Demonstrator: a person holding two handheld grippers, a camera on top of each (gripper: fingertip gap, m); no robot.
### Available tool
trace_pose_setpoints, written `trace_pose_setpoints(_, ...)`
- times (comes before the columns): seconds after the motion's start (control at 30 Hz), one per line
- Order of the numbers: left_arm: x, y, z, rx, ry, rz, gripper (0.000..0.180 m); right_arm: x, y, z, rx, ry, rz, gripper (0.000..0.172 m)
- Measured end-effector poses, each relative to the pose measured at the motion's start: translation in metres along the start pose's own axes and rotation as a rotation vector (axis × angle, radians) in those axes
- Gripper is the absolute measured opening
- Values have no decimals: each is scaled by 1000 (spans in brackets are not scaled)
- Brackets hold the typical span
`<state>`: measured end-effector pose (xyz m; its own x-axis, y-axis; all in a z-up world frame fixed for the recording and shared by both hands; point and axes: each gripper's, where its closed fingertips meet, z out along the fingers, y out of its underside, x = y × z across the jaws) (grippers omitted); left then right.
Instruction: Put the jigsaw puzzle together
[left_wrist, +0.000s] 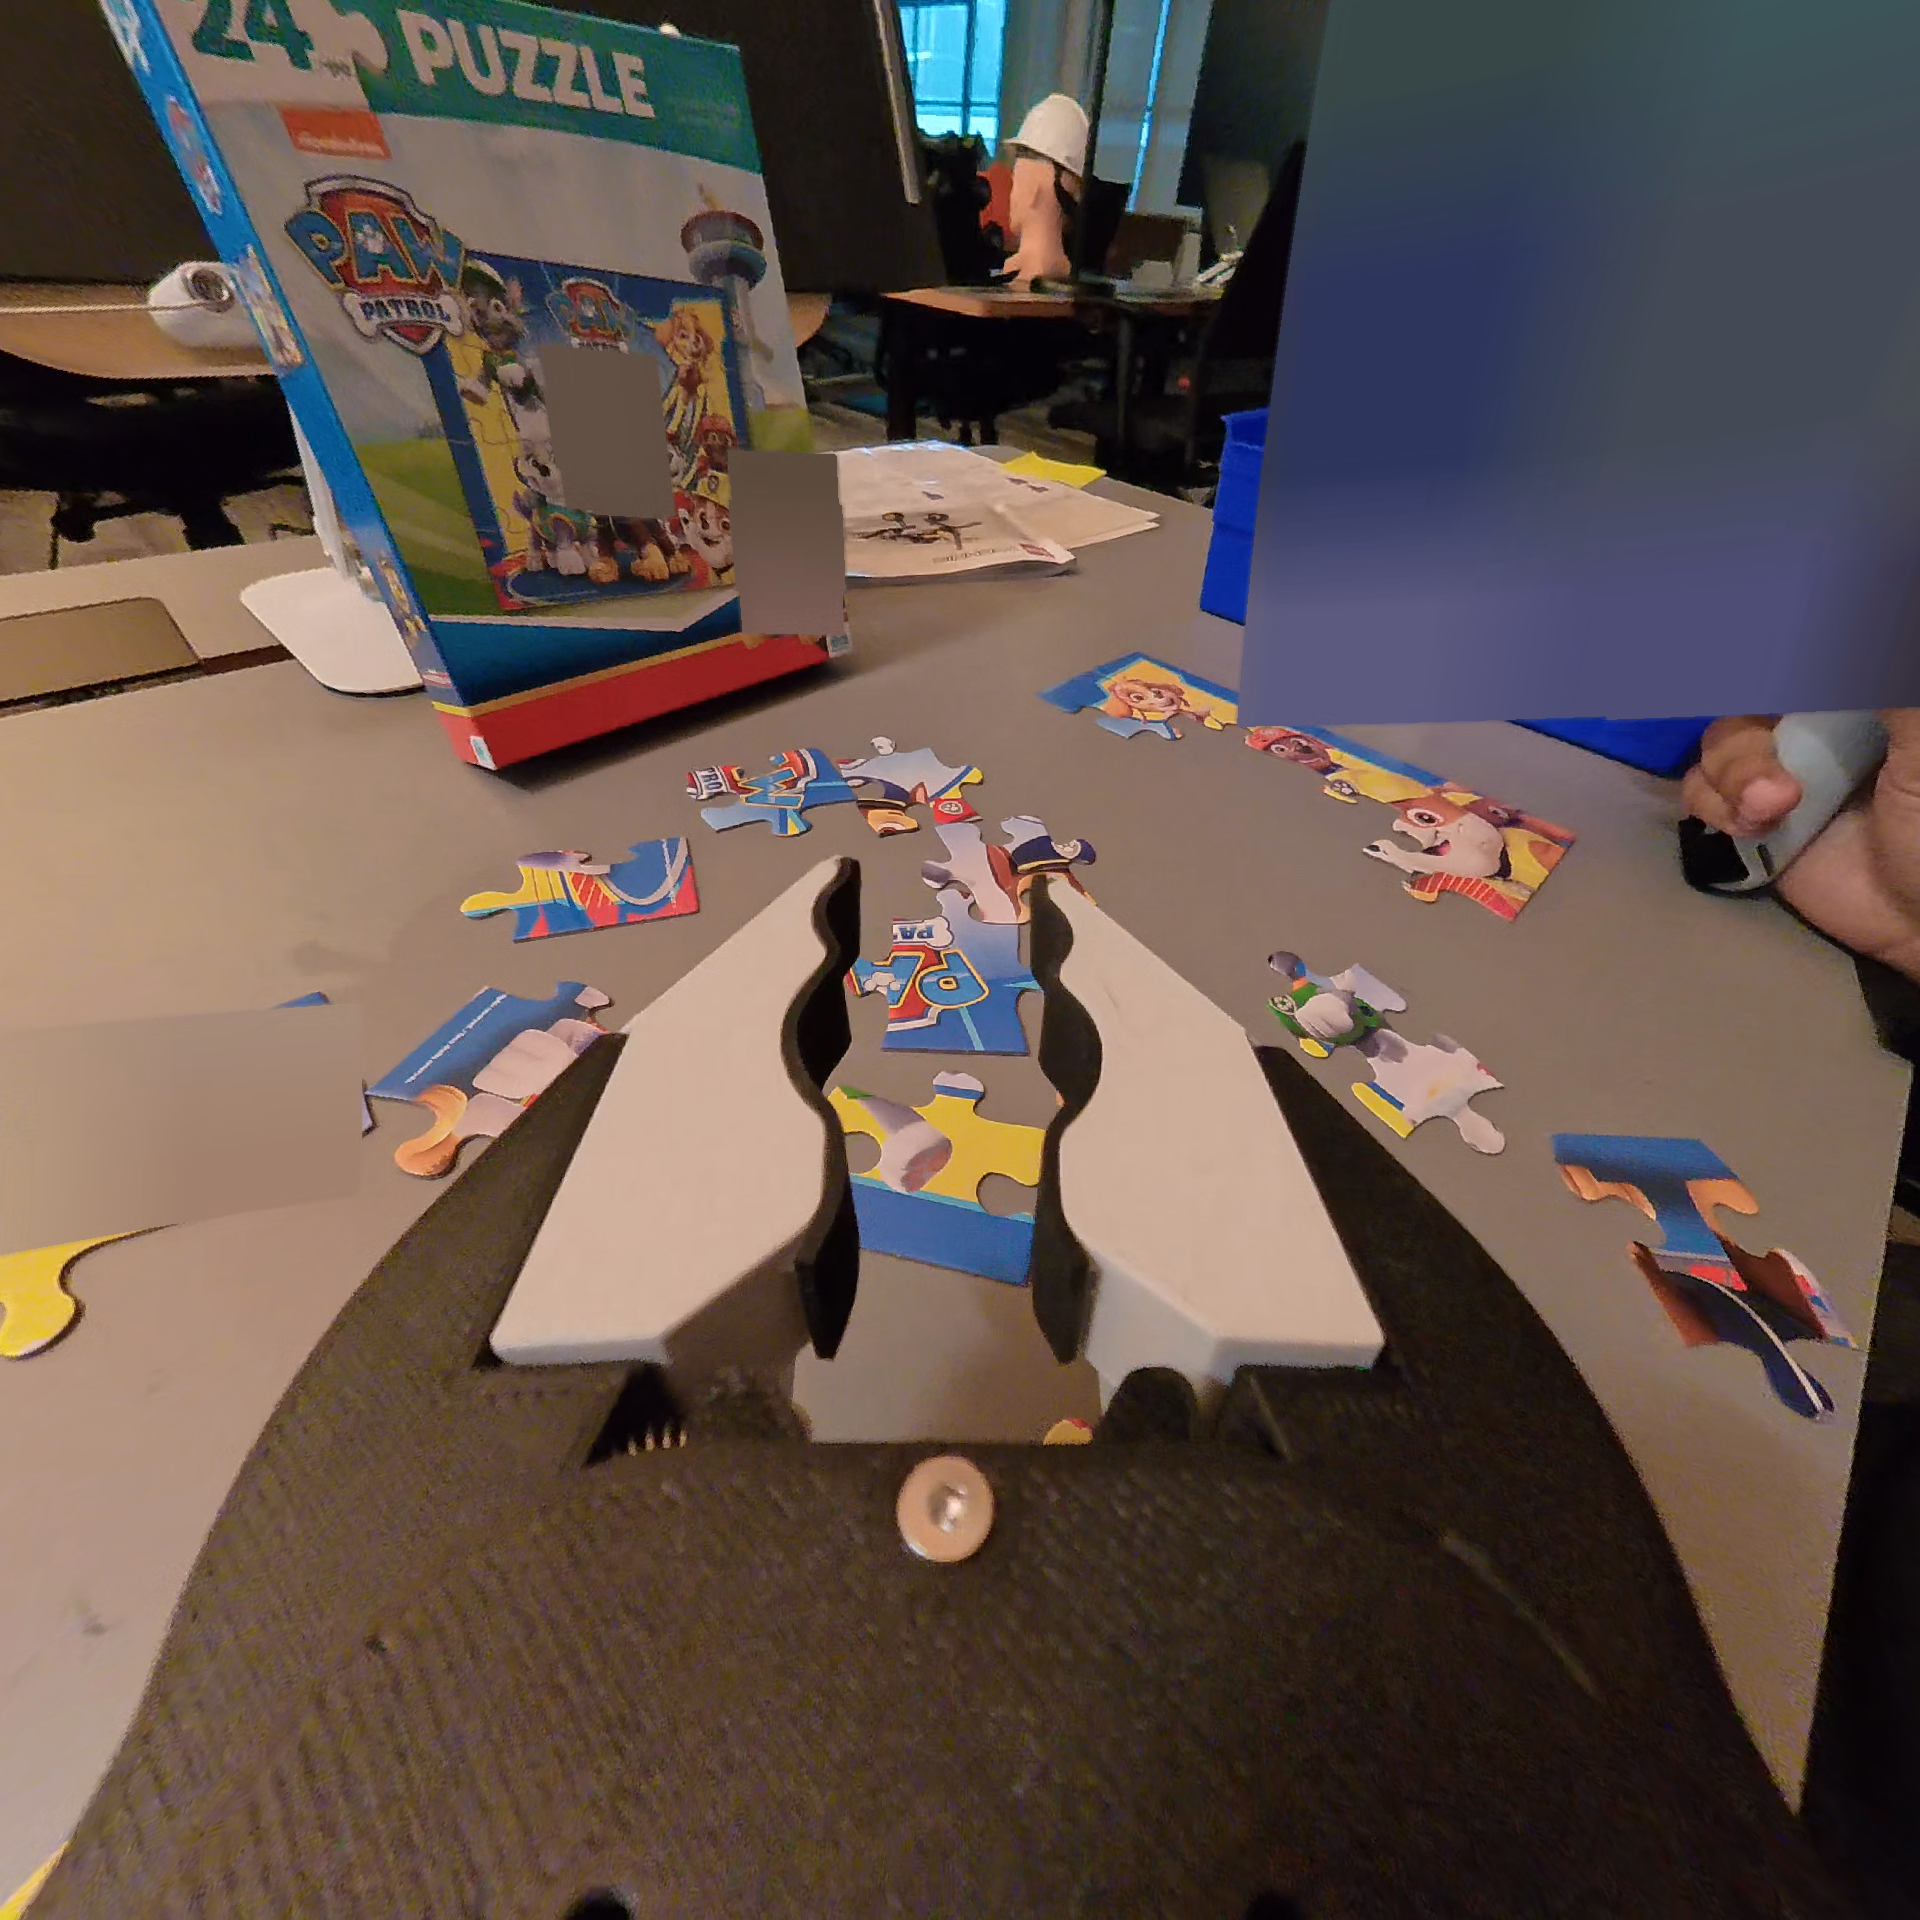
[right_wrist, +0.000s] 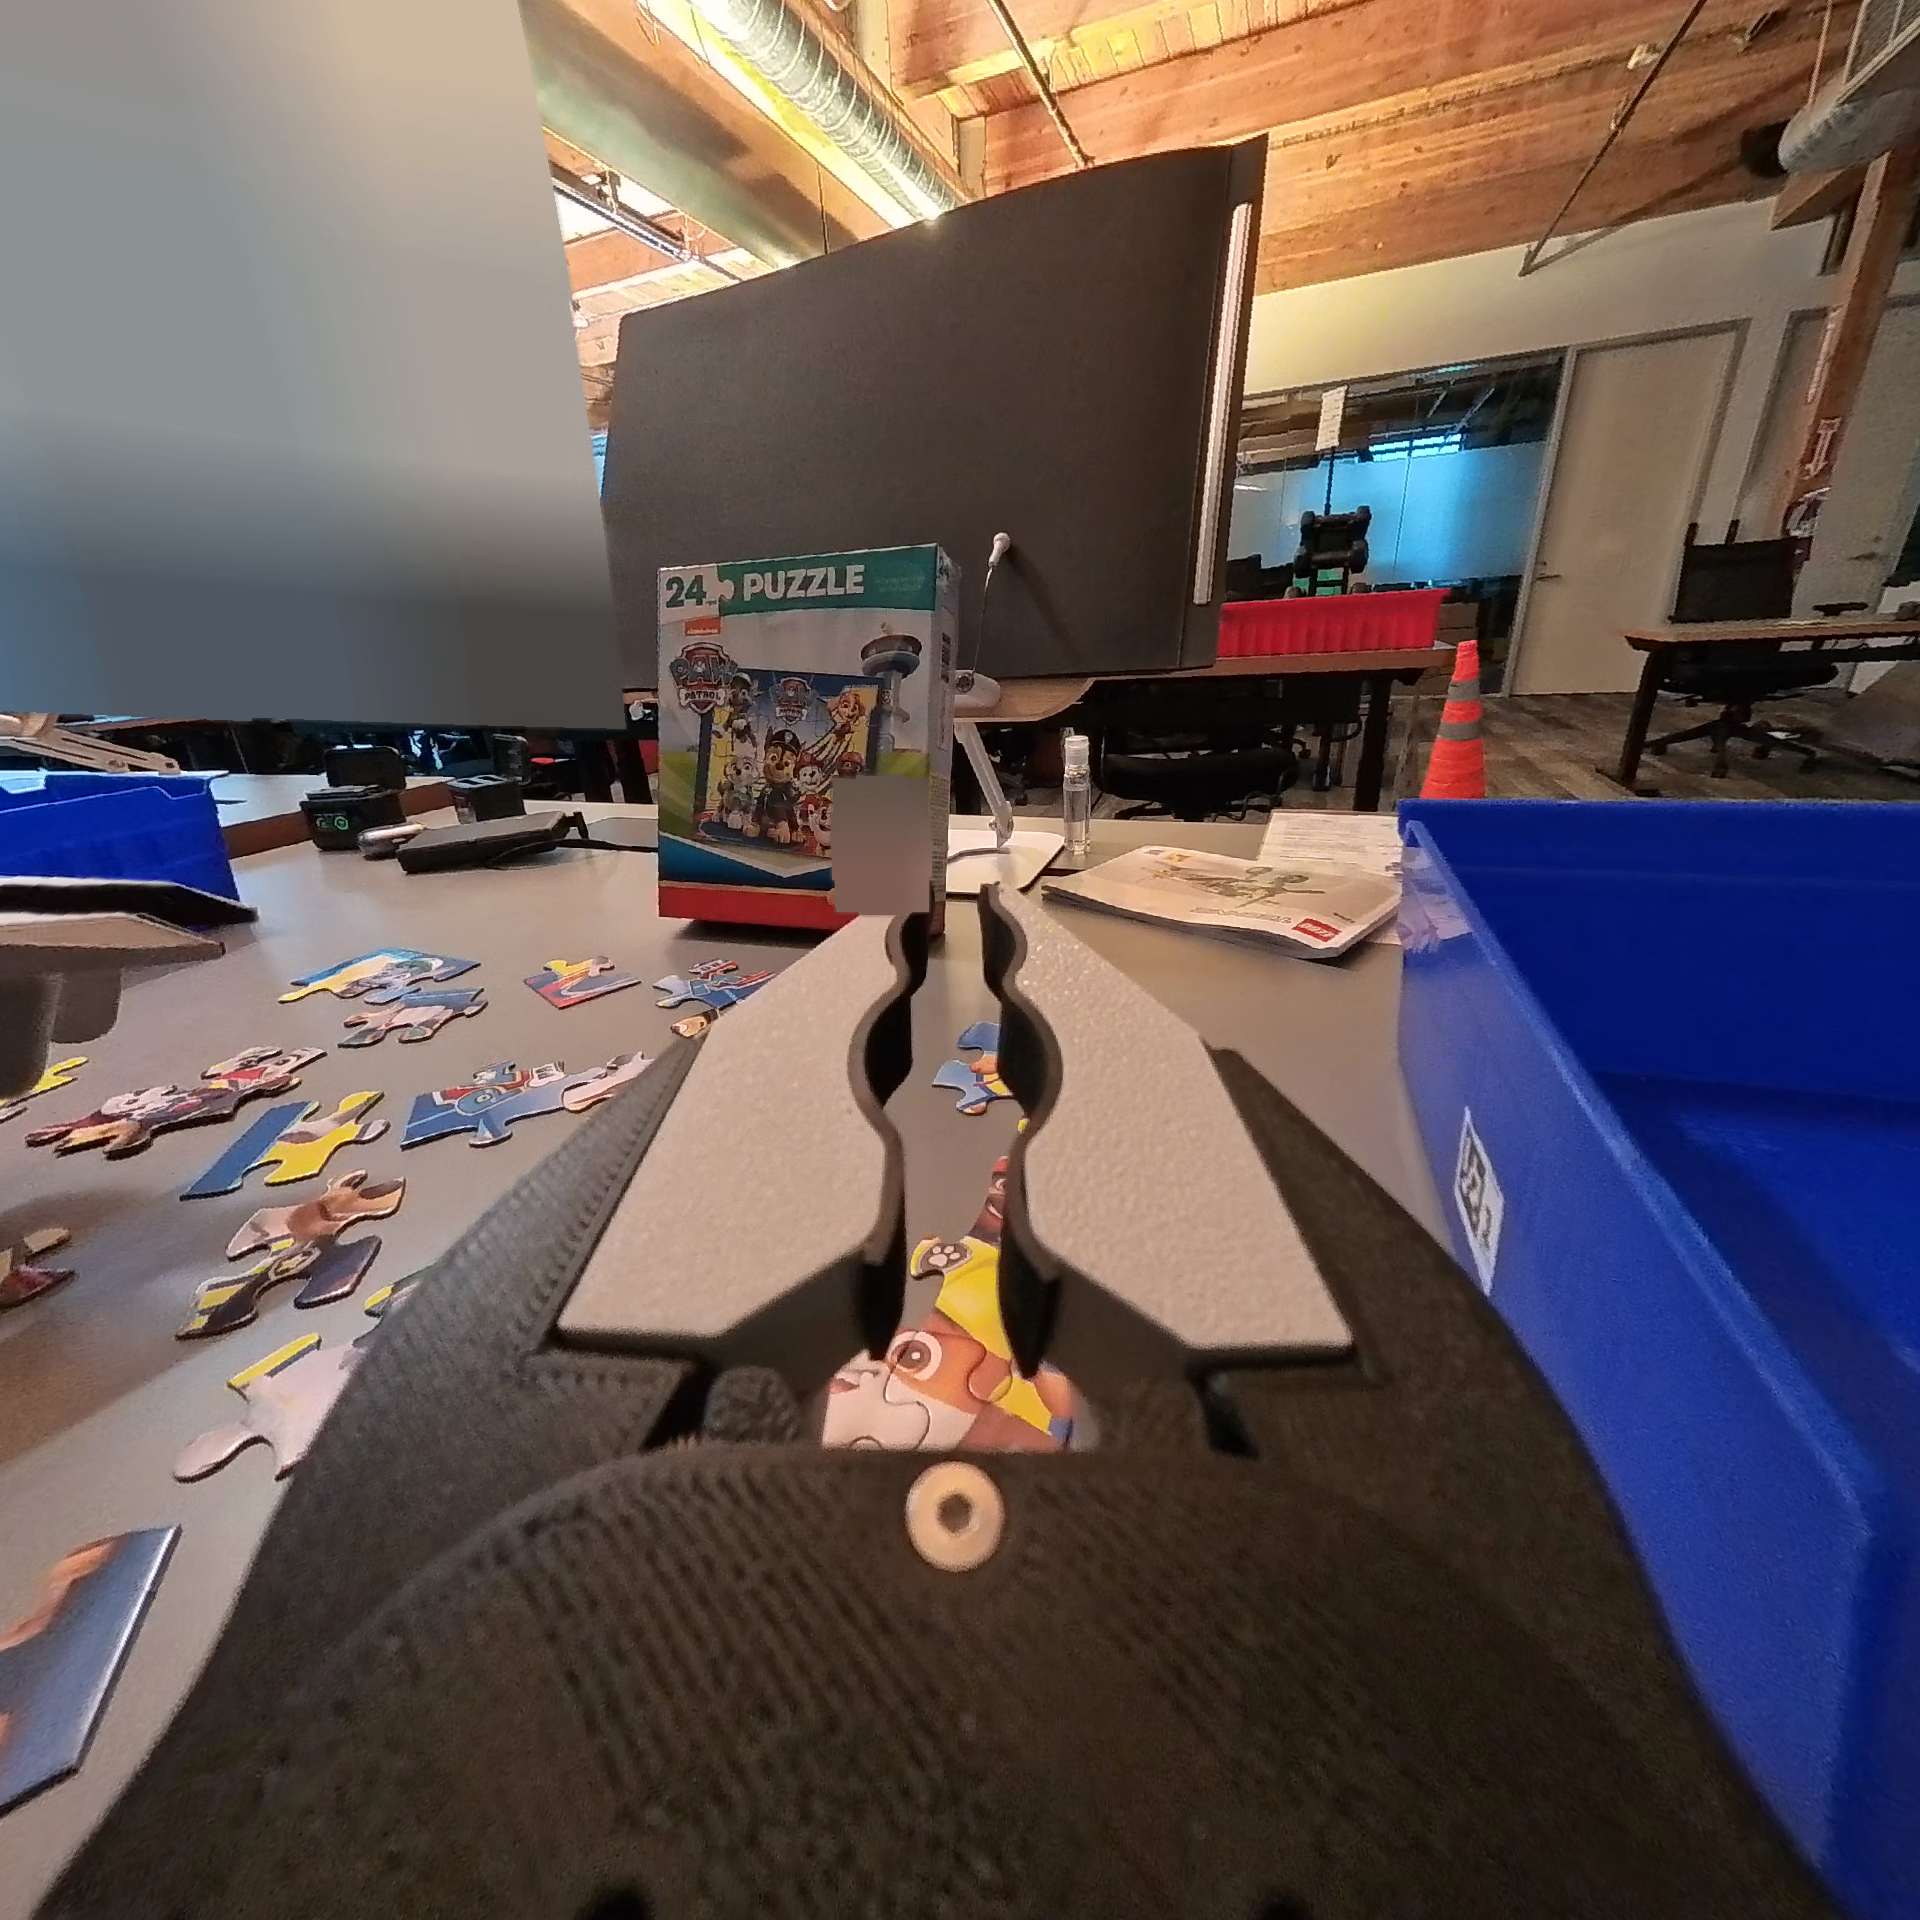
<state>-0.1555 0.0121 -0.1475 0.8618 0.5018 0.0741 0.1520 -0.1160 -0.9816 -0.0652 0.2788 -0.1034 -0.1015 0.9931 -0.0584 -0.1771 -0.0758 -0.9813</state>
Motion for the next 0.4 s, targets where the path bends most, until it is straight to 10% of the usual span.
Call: trace_pose_setpoints(0.4,0,1,1,-6,0,4,35,0,-1,-1,5,-2,-1,7)
